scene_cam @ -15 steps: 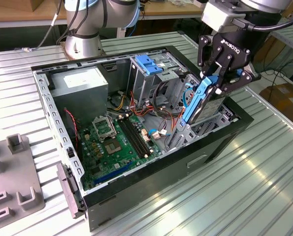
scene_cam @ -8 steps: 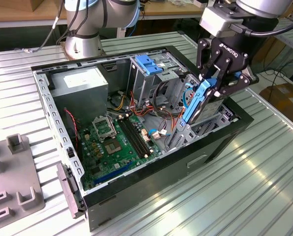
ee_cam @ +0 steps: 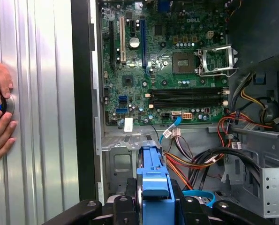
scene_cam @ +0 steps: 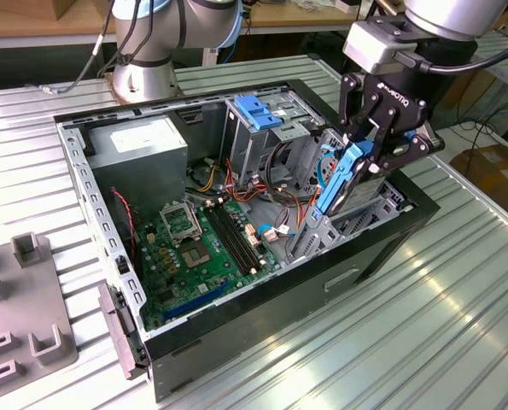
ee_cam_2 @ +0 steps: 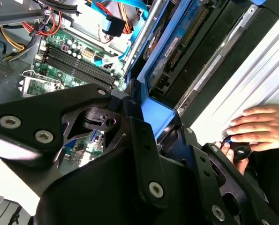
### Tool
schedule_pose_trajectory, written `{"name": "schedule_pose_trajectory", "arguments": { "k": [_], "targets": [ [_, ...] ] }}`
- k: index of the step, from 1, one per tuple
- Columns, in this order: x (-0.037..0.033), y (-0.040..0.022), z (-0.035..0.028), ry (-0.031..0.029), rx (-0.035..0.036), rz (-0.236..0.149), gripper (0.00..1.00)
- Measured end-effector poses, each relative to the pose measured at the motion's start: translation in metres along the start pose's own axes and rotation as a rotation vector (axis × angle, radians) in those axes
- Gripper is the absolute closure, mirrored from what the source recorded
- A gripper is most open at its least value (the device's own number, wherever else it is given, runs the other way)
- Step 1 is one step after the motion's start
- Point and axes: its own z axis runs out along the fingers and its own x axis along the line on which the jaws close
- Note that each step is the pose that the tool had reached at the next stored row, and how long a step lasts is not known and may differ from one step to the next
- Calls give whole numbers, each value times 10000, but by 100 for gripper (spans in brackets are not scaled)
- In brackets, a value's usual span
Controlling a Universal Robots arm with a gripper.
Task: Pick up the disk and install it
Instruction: 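Insert the disk into the insertion slot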
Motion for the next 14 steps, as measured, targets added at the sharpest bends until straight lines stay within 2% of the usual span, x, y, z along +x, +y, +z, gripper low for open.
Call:
{"name": "schedule_pose_trajectory", "arguments": {
  "k": [14],
  "targets": [
    [15, 1, 145, 0, 8, 0, 63]
  ]
}}
